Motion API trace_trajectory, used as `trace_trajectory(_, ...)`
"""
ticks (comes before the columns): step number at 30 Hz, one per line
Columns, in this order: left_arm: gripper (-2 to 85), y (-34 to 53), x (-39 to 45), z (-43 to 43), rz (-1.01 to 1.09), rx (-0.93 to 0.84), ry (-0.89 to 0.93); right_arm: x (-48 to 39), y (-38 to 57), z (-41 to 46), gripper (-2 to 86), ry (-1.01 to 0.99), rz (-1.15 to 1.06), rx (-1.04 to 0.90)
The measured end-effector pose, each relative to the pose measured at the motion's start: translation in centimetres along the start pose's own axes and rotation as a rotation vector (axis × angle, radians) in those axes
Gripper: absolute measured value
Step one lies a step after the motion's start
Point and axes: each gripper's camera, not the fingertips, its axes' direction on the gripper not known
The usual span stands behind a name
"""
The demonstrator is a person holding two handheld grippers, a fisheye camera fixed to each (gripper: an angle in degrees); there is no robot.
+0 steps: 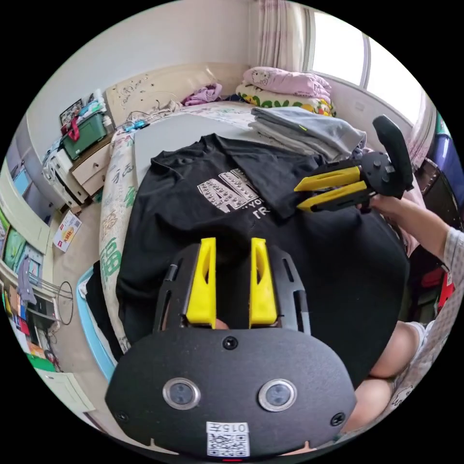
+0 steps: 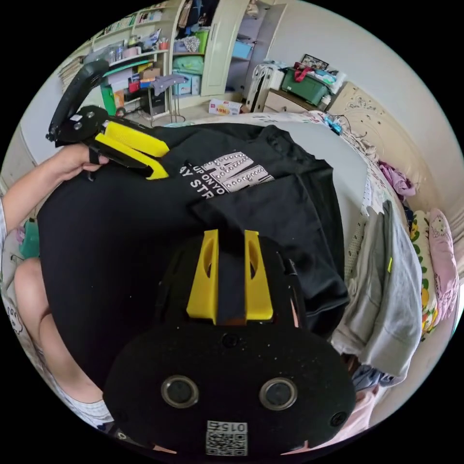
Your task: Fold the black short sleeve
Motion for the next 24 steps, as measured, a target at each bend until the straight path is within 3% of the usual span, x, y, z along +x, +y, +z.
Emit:
trace_trajectory(5, 2.7, -1.2, -5.7, -1.5, -0.076, 0.062, 0.058, 6.8, -1.8, -3.4, 0.8, 0.098, 0.123, 0.060)
trace_trajectory(9, 8.5, 0.3, -17.9, -8.8, -0.383, 0.206, -0.391, 23.5, 0.7, -10.2, 4.0, 0.524, 0.551, 0.086)
trace_trajectory(10, 10.5, 1.8, -21.2, -10.2, -0.518, 0.194, -0.454, 27.3, 2.7, -11.6, 5.7, 0.564, 0.695, 0.043)
trace_trajectory(12, 11.5, 4.9, -23.8, -12.2, -0.667, 0.211, -0.415, 29.0, 5.9, -14.1, 8.0, 0.562, 0.804, 0.063)
trace_trajectory(15, 11.1, 10.8, -21.7, -14.5, -0.672, 0.323, -0.269, 25.1, 10.8, -16.9, 9.8, 0.409, 0.742, 0.168)
trace_trajectory(19, 10.5, 19.9, -14.1, -16.1, -0.604, 0.303, -0.117, 14.2, 18.6, -18.8, 10.1, 0.162, 0.595, 0.215)
trace_trajectory(24, 10.8, 32.0, -5.7, -18.3, -0.684, 0.255, -0.015, 2.3, 28.9, -20.2, 10.2, -0.081, 0.527, 0.229)
